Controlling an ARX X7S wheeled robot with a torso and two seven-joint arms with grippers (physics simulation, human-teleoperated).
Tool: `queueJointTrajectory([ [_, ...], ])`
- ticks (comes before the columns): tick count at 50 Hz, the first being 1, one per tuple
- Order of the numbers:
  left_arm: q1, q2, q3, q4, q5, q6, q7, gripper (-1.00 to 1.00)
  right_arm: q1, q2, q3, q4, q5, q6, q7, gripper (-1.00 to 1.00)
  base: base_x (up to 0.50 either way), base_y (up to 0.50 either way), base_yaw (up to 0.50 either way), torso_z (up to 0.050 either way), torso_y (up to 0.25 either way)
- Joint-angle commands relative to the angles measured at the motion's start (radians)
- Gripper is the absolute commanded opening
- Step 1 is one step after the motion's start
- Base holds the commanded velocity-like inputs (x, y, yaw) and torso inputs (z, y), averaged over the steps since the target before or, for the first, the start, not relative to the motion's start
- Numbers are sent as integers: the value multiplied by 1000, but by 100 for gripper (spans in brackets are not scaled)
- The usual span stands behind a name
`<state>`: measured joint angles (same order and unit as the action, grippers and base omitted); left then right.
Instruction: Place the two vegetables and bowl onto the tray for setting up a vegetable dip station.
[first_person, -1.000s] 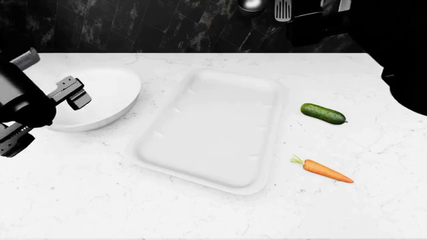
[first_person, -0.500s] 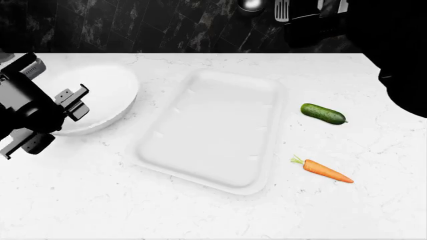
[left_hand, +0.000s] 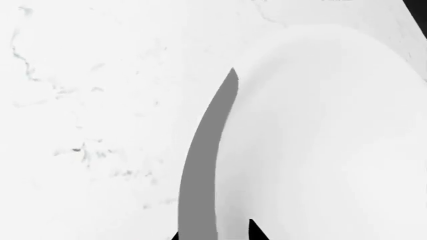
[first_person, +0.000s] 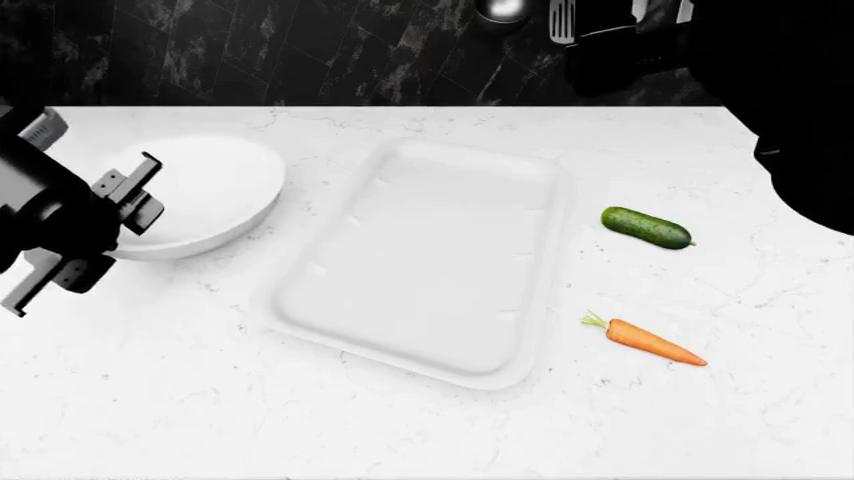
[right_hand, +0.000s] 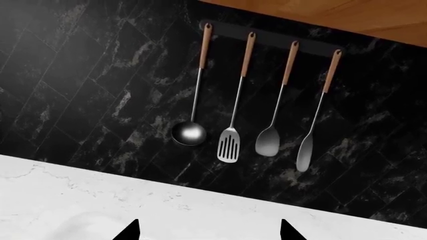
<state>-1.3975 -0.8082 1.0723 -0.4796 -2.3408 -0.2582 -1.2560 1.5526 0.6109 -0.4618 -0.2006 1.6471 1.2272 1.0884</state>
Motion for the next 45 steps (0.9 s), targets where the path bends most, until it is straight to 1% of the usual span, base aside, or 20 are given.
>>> queueJointTrajectory([
  [1,51,10,-15,43,-59,79,-13,-100,4,4,-5,-4,2,-4,0,100,0,0,-3,0,0],
  [9,59,-8,-52,94,-78,151,-40,-100,6,6,-9,-5,5,-6,4,100,0,0,-1,0,0],
  [17,31,-21,-84,145,-78,204,-74,-100,9,8,-11,-6,12,-8,8,100,0,0,0,-1,0],
  [32,-10,-22,-107,182,-65,247,-105,-100,3,13,-17,-7,6,-18,2,100,0,0,0,0,0],
  [45,-55,6,-115,200,-55,262,-119,-100,13,16,-21,-4,16,-19,8,100,0,0,0,0,0],
])
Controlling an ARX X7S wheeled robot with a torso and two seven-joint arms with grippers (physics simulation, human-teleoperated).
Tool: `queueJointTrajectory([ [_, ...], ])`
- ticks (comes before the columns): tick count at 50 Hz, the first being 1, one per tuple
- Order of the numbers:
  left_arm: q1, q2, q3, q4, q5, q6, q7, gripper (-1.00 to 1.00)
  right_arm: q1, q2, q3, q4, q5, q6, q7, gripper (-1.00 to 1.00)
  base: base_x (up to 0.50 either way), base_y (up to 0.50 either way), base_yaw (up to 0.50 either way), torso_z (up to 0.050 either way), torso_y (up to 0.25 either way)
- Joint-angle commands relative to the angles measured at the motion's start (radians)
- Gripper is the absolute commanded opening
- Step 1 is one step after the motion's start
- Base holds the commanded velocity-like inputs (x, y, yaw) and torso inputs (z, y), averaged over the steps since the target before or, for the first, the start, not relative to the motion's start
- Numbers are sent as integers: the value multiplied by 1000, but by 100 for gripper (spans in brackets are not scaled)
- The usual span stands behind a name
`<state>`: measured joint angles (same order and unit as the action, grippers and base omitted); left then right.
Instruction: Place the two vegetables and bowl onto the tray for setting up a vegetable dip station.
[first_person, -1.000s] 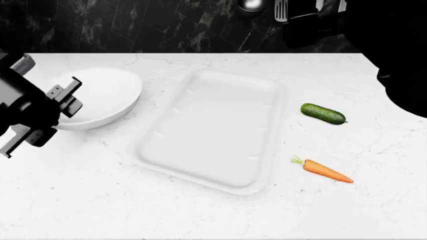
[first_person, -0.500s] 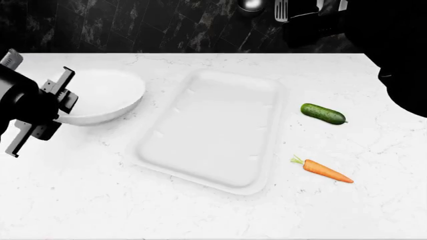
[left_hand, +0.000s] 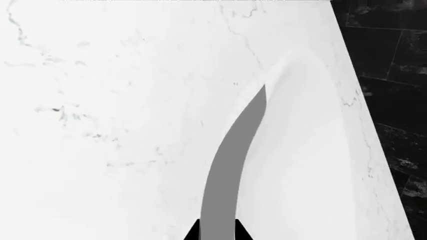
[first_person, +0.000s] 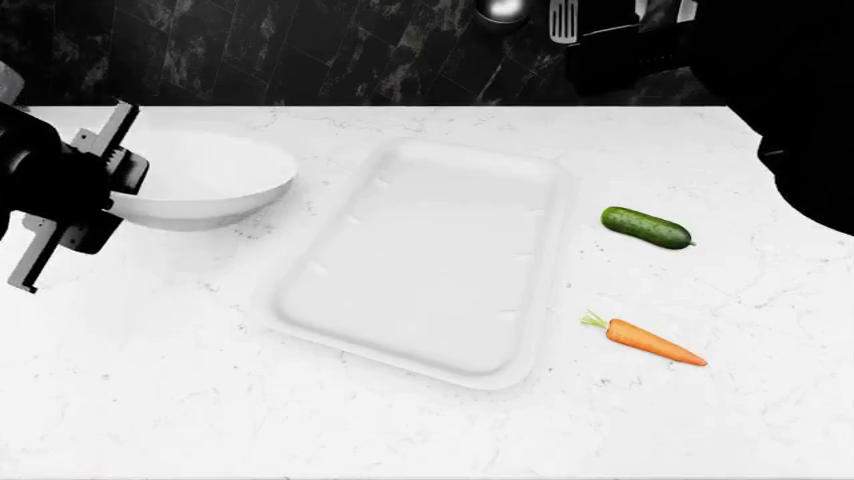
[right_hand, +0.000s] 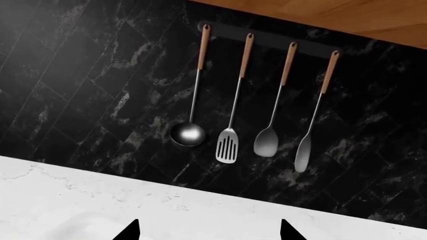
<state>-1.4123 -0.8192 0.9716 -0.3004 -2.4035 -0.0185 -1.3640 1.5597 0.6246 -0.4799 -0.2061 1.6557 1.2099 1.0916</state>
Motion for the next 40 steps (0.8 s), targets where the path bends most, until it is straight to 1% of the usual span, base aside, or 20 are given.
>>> queueJointTrajectory([
  [1,-52,25,-15,17,9,20,-12,-100,4,4,-4,1,6,-3,3,100,0,0,0,0,0],
  [14,-126,92,-25,10,4,8,-9,-100,14,9,-7,1,14,-4,9,100,0,0,0,0,0],
  [23,-201,207,7,-38,-3,-69,5,-100,21,17,-7,0,22,-5,15,100,0,0,0,0,0],
  [31,-209,301,13,-16,-40,-93,13,-100,32,22,-8,0,31,-4,21,100,0,0,0,0,0],
  [40,-215,366,26,-27,-51,-109,24,-100,39,29,-5,1,35,-8,21,100,0,0,0,0,0],
])
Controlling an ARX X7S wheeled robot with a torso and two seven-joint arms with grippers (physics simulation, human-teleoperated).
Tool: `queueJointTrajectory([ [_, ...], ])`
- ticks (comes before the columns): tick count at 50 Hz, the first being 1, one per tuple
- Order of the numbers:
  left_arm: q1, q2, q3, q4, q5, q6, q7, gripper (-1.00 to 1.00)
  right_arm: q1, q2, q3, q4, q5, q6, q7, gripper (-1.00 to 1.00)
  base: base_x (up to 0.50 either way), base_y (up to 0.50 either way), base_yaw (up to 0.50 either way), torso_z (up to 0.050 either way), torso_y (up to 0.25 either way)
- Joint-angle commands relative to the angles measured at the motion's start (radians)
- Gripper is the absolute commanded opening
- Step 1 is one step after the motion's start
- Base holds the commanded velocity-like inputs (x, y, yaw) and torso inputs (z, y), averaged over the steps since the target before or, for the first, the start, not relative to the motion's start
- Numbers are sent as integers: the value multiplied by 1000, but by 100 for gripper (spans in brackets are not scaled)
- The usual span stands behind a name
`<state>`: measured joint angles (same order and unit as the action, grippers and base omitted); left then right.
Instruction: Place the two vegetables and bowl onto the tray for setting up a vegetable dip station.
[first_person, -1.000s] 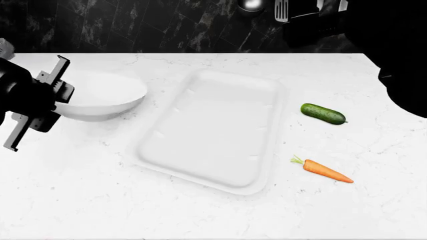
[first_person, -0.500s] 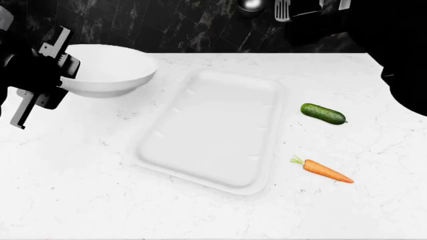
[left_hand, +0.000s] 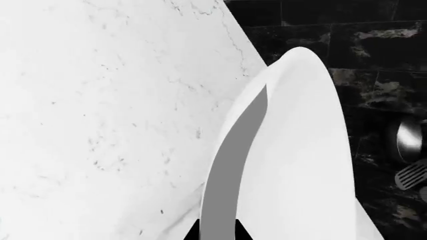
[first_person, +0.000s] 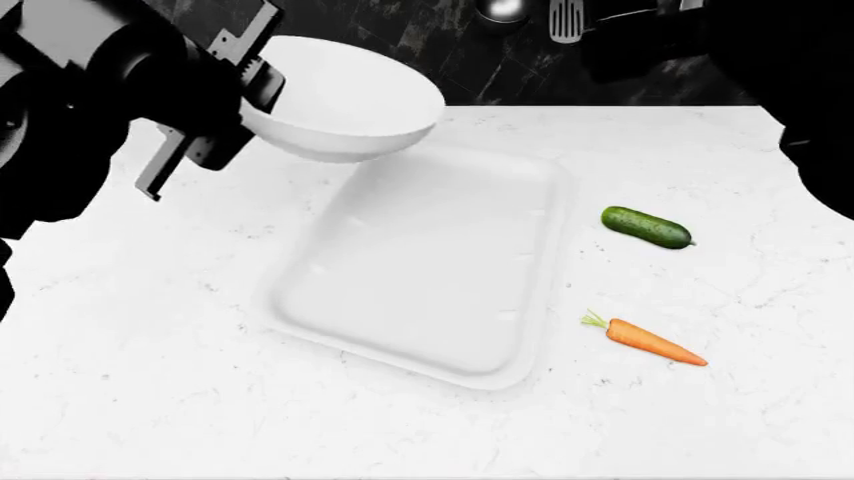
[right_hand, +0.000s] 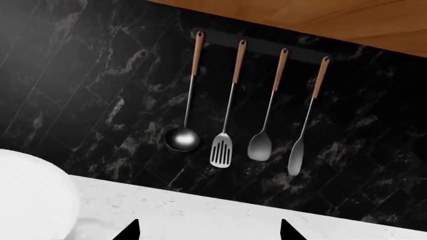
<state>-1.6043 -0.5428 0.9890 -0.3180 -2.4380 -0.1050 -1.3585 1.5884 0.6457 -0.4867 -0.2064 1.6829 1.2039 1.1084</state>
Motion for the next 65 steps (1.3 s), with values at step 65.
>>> queueJointTrajectory([
  [65,114,232,13,16,-74,47,104,-100,7,22,-21,-2,10,-29,-7,100,0,0,0,0,0],
])
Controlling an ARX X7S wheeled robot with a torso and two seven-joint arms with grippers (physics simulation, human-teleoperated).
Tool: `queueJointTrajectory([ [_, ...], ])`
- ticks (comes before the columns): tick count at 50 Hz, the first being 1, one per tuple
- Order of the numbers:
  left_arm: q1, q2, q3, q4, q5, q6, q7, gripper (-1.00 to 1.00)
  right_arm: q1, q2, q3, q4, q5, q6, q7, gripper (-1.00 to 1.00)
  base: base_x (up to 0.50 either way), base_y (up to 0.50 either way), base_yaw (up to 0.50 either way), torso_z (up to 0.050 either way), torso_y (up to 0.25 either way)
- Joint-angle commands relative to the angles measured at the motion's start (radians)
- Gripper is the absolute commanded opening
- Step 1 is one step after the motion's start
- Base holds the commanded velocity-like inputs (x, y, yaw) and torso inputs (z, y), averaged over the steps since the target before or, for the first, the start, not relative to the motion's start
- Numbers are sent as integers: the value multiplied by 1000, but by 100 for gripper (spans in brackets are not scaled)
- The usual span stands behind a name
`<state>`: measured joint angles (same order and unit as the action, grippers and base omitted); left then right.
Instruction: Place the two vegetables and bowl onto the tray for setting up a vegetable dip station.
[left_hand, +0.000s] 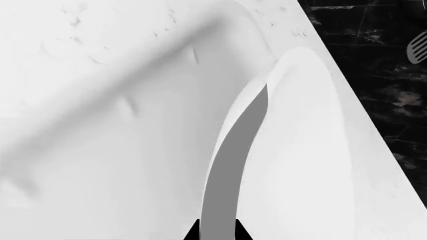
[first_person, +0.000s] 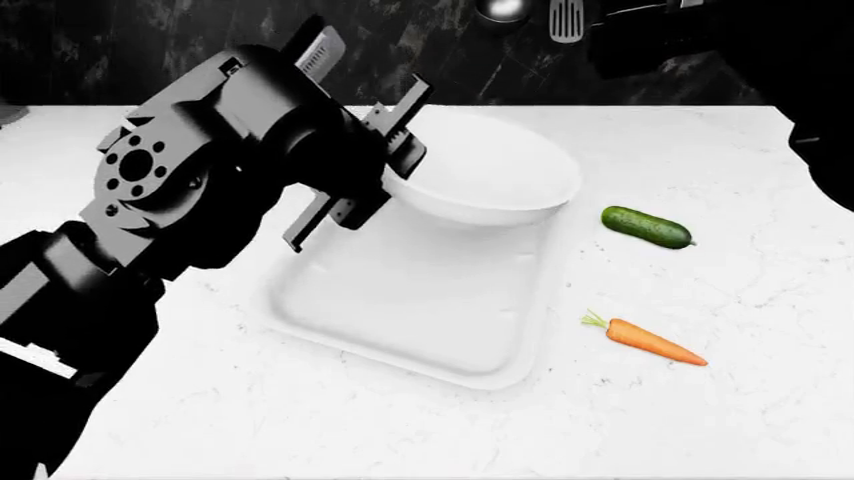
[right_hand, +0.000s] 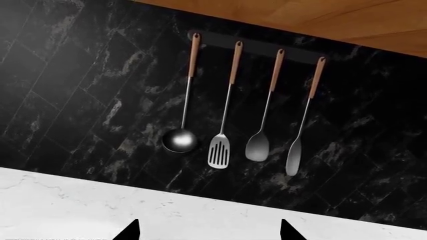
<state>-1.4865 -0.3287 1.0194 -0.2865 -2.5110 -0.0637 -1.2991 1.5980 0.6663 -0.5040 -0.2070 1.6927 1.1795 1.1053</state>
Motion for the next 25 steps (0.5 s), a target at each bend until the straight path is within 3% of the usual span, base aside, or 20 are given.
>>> queueJointTrajectory([
  [1,-6,18,-17,-14,0,5,44,-100,-3,1,-4,-1,1,-5,-3,100,0,0,0,0,0],
  [25,-4,22,-13,-56,17,-8,99,-100,-3,3,-15,1,-5,-12,-12,100,0,0,0,0,0],
])
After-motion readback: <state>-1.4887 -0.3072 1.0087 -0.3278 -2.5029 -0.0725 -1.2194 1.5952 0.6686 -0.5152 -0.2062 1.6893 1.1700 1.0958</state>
